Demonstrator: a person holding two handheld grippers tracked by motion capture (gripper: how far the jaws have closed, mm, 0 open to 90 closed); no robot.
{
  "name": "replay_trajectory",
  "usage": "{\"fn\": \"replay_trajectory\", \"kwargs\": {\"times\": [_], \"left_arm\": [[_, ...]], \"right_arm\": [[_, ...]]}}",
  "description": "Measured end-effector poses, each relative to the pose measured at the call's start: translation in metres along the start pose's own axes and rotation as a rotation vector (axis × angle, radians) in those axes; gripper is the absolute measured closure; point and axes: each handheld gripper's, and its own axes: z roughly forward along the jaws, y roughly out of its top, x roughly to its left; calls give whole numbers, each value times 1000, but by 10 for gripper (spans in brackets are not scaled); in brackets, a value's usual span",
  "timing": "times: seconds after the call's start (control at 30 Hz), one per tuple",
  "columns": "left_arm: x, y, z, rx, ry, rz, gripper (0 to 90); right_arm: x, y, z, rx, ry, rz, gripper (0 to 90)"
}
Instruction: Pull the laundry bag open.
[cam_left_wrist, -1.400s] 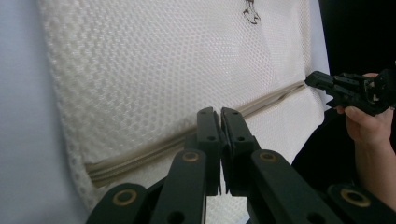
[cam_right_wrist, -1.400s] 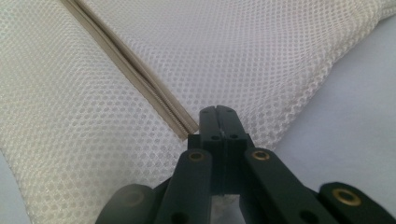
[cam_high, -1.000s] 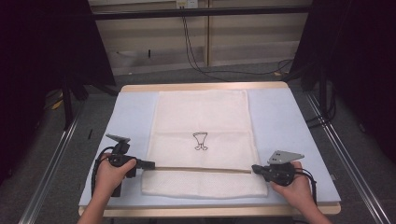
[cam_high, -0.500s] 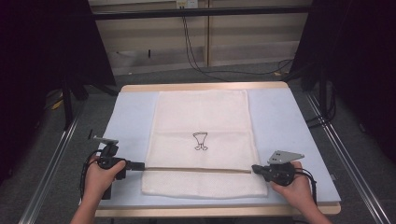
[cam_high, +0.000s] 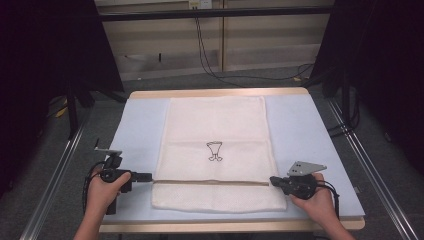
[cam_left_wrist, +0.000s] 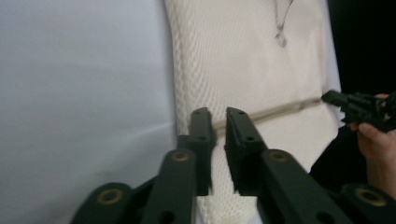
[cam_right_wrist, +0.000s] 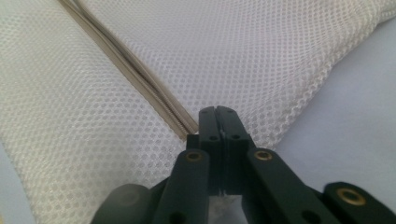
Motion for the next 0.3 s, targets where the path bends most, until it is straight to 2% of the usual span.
{"fn": "replay_trajectory", "kwargs": {"times": [0.03, 0.07, 0.1, 0.17, 0.27, 0.3], "left_arm": [[-2, 1, -2, -29, 16, 18, 710], [-2, 1, -3, -75, 49, 56, 626], [-2, 2, -5, -96, 87, 90, 581], [-3, 3, -5, -115, 142, 98, 572], [-6, 3, -2, -187, 204, 159, 448], [-6, 4, -2, -200, 220, 175, 442]], "right_arm": [[-1, 2, -2, -16, -8, 11, 662], [-3, 4, -6, -35, -31, 10, 613], [-6, 6, -9, -53, -51, 1, 586], [-12, 8, -15, -87, -94, 23, 487], [-19, 7, -19, -88, -143, 57, 389], [-22, 6, -20, -92, -153, 59, 376]]}}
